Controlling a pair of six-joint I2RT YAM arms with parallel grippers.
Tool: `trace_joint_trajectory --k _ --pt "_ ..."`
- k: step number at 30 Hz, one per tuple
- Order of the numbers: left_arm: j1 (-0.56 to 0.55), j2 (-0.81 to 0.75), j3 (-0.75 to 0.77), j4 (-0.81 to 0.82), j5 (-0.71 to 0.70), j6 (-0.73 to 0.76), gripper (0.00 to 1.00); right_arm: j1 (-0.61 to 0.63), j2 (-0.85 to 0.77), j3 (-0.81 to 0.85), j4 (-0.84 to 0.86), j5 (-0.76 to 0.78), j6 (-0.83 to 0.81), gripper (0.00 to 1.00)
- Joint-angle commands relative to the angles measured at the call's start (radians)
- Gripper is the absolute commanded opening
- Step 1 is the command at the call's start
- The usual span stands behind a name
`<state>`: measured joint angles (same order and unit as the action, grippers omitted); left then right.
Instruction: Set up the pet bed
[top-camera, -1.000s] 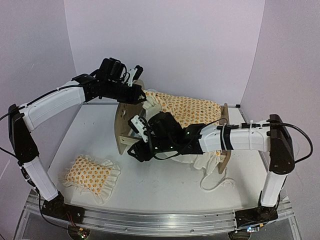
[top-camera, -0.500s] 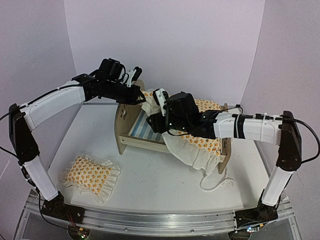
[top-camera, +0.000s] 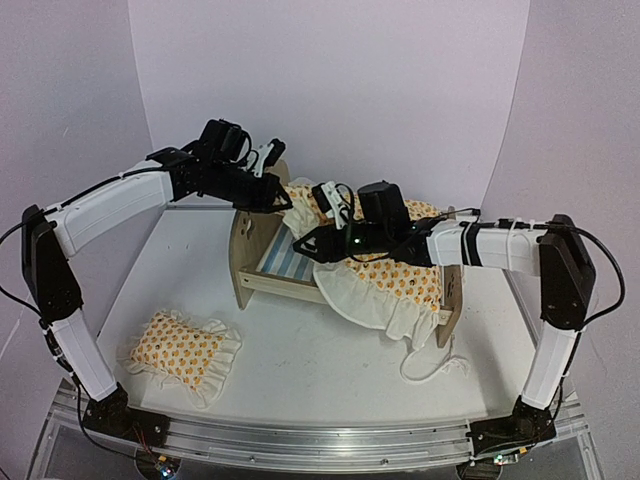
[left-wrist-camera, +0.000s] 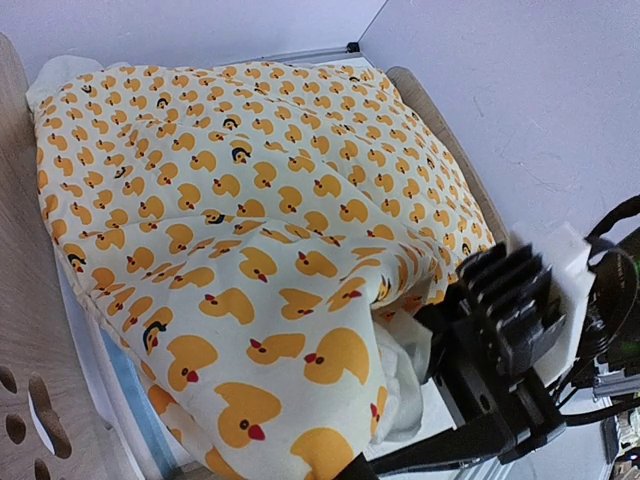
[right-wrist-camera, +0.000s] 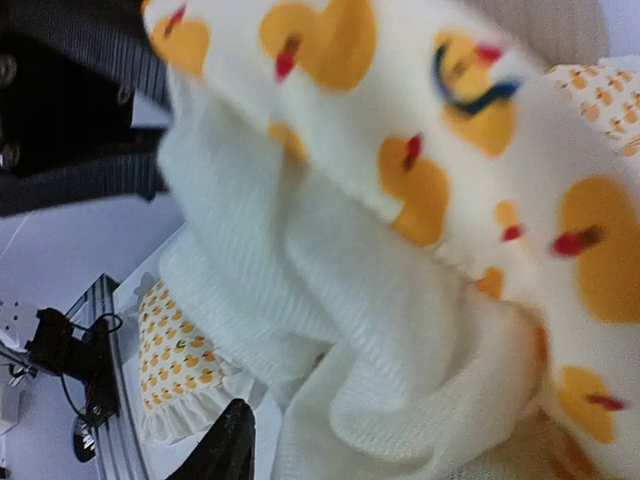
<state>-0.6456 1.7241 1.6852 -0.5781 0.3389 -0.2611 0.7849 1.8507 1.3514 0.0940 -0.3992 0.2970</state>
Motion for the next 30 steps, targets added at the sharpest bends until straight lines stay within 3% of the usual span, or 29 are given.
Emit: trace_joint_trajectory --k 1,4,8,12,15,18,22,26,30 --pt "0.010 0.001 0.067 0.022 0.023 0.013 0.06 0.008 -0.007 -0.034 0.123 -0.128 0.046 0.42" --pt "0.010 0.005 0.076 0.018 0.026 0.013 0.06 0.011 -0.006 -0.035 0.133 -0.137 0.036 0.39" --pt "0.011 0.002 0.083 0.019 0.027 0.024 0.07 0.012 0.022 0.001 0.132 -0.106 0.100 0.00" --pt "0.012 -0.013 0.056 0.019 0.014 0.057 0.16 0.013 -0.012 -0.011 0.235 -0.161 0.309 0.00" --pt "0.017 -0.054 -0.001 0.043 0.022 0.082 0.32 0.013 -0.058 -0.080 0.361 -0.133 0.488 0.00" --pt "0.018 -0.168 -0.157 0.169 0.015 0.094 0.51 0.012 -0.047 -0.087 0.472 -0.153 0.618 0.00" --pt "0.023 -0.396 -0.449 0.441 -0.031 0.050 0.66 0.005 -0.015 -0.083 0.568 -0.167 0.747 0.00" --pt "0.026 -0.600 -0.774 0.785 0.022 -0.099 0.71 -0.005 0.000 -0.090 0.678 -0.188 0.855 0.00" --pt "0.018 -0.613 -0.949 1.028 0.105 -0.221 0.65 -0.007 0.007 -0.091 0.706 -0.197 0.903 0.00"
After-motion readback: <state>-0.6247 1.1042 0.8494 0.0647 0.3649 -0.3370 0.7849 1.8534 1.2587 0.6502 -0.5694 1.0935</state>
